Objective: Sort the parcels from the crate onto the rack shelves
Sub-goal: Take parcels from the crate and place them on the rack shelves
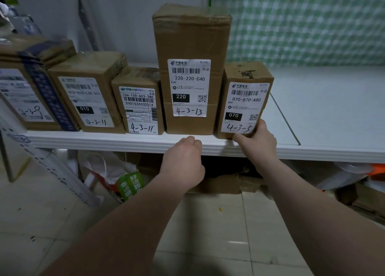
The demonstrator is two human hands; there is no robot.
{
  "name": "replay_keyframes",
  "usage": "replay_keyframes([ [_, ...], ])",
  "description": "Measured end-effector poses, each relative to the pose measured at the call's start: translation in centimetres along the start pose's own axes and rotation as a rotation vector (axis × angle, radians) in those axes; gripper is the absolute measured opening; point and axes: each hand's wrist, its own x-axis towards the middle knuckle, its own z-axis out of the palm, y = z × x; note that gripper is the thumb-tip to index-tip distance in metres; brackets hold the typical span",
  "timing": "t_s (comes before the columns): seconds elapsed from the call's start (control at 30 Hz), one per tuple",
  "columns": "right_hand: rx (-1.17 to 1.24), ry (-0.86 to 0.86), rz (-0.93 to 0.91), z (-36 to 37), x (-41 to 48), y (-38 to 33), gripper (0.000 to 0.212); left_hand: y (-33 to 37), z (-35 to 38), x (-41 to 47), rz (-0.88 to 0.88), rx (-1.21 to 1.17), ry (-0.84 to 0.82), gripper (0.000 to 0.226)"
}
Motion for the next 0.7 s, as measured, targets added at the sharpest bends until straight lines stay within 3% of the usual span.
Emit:
replay_keyframes([
  [0.3, -0.075, -0.006, 0.011, 0.33, 0.52, -0.3, 0.06, 0.13, -0.19, 0.07, 0.005, 0.018, -0.008, 0.035],
  [0.47, -0.075, -0.02, 0.026, 0.6, 0.54, -0.34, 0.07, 0.19, -0.33, -0.01, -0.003, 0.025, -0.02, 0.032],
  [0.7, -0.139, -0.01, 0.02, 0.75, 0.53, -0.44, 0.056, 0.22, -0.4, -0.02, 0.003, 0.041, -0.03, 0.032],
])
